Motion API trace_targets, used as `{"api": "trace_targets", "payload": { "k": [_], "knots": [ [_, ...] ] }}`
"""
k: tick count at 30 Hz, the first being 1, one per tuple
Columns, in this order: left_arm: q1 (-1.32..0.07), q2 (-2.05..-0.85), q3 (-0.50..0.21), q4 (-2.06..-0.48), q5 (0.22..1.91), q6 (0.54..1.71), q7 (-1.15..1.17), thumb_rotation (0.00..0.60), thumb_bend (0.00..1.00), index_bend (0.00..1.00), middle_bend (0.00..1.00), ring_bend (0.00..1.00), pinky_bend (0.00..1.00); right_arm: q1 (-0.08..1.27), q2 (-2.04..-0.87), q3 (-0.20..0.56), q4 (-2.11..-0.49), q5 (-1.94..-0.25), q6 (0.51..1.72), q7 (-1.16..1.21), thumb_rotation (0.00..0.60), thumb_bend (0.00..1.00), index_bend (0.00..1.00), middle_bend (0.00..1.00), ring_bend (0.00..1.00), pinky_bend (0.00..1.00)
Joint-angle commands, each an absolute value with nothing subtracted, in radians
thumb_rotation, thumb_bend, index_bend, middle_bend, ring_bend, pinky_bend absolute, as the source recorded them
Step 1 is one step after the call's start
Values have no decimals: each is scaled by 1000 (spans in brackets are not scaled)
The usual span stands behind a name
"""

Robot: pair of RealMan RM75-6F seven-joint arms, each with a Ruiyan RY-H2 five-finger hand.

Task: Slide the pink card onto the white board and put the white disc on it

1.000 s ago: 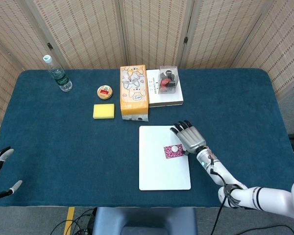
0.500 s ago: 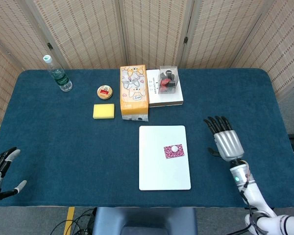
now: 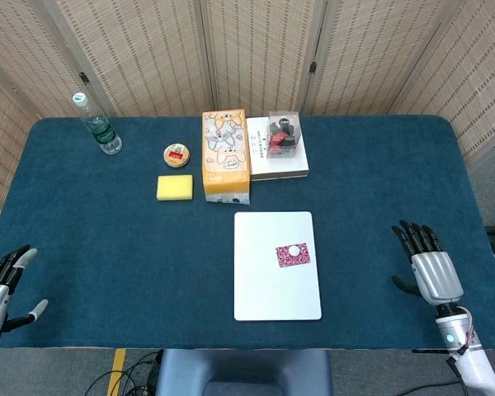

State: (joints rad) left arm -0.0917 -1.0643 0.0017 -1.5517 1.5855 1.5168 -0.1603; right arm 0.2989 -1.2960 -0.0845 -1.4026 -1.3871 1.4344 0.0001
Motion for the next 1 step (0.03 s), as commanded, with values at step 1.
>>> {"api": "trace_targets", "payload": {
  "k": [1],
  "knots": [
    [-91,-1071,3,-1555,1585,1515,-134,600,294,0,90,111,220,286,-1271,-77,-1431,-1389,1418,2,600,105,0,17,0,0]
  ]
}}
